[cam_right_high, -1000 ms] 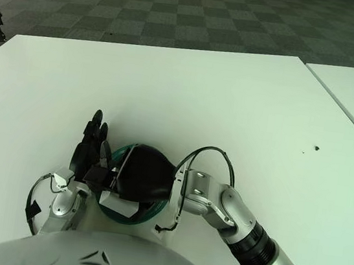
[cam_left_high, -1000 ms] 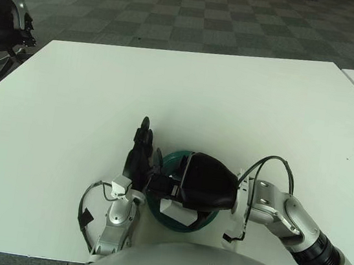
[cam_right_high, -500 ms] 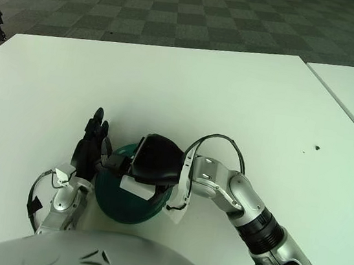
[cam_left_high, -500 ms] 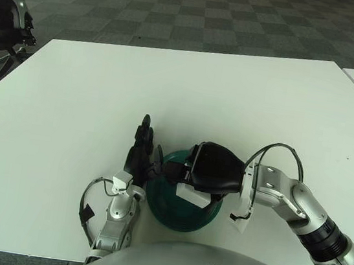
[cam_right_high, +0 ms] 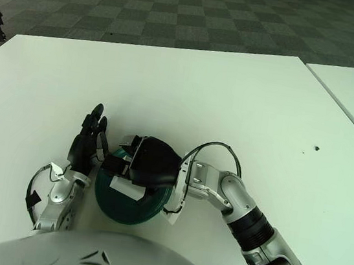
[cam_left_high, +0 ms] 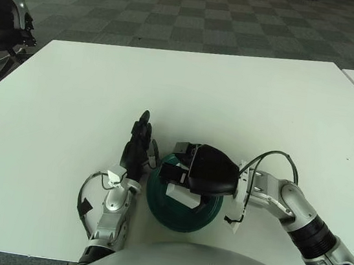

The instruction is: Put the charger into the plate.

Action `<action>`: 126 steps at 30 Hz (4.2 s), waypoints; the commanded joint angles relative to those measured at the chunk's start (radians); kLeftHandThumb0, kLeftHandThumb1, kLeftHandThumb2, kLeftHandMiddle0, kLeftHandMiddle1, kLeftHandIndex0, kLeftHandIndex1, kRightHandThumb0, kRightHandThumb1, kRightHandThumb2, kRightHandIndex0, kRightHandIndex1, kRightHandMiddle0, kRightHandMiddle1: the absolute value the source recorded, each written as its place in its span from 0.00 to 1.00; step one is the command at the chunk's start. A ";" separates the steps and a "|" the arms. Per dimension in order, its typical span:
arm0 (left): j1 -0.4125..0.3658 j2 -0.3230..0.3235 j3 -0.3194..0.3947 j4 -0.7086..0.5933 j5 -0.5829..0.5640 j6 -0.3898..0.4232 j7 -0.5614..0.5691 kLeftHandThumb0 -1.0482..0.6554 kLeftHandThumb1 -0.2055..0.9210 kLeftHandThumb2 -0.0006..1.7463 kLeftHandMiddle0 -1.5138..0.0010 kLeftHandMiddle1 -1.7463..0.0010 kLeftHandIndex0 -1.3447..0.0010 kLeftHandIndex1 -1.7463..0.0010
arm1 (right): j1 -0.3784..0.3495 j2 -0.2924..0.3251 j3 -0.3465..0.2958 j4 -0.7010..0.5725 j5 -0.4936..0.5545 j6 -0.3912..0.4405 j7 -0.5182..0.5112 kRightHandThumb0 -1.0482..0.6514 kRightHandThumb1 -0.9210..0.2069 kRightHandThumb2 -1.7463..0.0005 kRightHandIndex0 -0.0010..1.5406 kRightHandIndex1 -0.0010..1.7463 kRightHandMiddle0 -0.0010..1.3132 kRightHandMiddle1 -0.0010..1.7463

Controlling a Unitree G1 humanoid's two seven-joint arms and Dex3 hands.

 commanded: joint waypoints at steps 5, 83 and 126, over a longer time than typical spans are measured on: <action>0.044 0.000 0.013 -0.042 0.016 0.104 0.034 0.10 1.00 0.64 0.87 0.97 1.00 0.62 | -0.023 -0.017 -0.026 -0.002 -0.026 -0.006 -0.030 0.09 0.00 0.54 0.26 0.52 0.13 0.79; 0.136 -0.013 0.058 -0.031 -0.016 -0.010 -0.069 0.04 1.00 0.61 0.81 0.98 1.00 0.57 | 0.300 0.284 -0.315 0.047 1.002 0.572 0.135 0.04 0.00 0.45 0.06 0.00 0.00 0.04; 0.243 -0.021 0.031 -0.186 -0.015 0.089 -0.022 0.08 1.00 0.61 0.88 1.00 1.00 0.71 | 0.339 0.434 -0.533 0.445 1.057 0.449 0.064 0.03 0.00 0.48 0.04 0.01 0.02 0.01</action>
